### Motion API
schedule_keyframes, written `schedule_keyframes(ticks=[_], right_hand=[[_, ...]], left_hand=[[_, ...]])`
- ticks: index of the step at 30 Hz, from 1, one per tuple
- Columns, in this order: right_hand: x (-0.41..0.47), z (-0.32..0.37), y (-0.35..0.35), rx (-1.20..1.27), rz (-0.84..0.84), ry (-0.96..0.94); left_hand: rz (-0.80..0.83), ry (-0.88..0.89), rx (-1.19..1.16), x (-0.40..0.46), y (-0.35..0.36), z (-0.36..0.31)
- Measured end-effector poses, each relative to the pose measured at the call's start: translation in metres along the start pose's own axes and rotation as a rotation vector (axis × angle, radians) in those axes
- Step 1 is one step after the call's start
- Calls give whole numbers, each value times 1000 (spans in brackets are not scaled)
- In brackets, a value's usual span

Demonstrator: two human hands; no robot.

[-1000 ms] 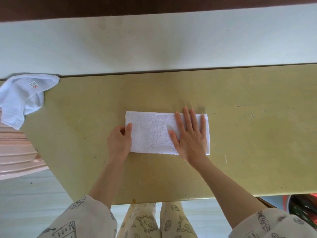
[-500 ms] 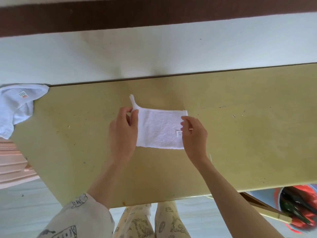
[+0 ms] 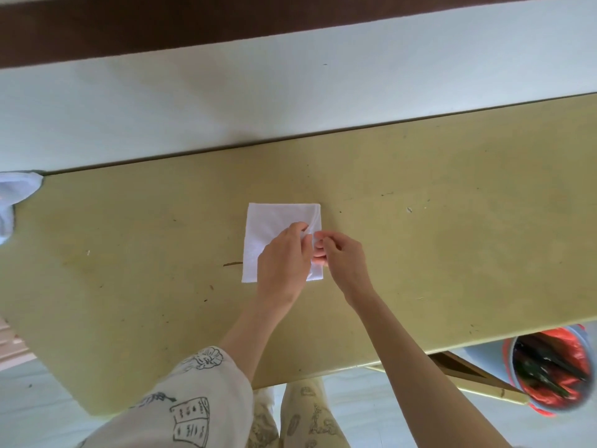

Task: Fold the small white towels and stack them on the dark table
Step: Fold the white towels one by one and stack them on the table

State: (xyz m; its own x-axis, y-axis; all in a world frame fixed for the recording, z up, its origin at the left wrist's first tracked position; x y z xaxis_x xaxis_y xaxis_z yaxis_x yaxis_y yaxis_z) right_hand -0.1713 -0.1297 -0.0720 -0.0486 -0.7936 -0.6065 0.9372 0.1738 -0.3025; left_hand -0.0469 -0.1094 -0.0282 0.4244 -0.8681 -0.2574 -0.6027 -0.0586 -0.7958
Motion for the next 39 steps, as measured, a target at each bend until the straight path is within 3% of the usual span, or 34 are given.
schedule_keyframes(ticks=[7,14,19,21,28,33,39], right_hand=[[-1,1,1,10,41,5],[-1,6,1,-44,16,-26],[0,11,0,-156,-29,-56],[0,12,0,-174,-41,-58],[1,15,-1,-218,-51,-86],[3,15,0,-265,-43,-92],[1,21,3,-373,-74,-189]], left_hand=[[35,31,-58,-2,13,-5],[100,208,-14,-15,14,-3],[-154,336,162,-19,-10,17],[-170,337,232,-18,-14,27],[13,334,328,-25,-2,59],[43,341,337,-23,-2,55],[191,262,425,-12,3,57]])
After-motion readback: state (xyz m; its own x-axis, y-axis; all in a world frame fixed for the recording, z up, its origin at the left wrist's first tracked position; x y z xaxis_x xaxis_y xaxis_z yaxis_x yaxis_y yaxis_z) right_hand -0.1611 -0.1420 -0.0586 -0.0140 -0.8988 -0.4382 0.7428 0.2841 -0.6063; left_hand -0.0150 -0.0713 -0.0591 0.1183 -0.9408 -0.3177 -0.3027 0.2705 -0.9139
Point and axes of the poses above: each hand's wrist, its own x-axis towards the middle knuckle, its own y-axis out of the palm, z = x × y, the point moved 10 cm from there along x, towards the middle knuckle, and after that the axes turned 7 degrees about -z, right-handed, at the moved point
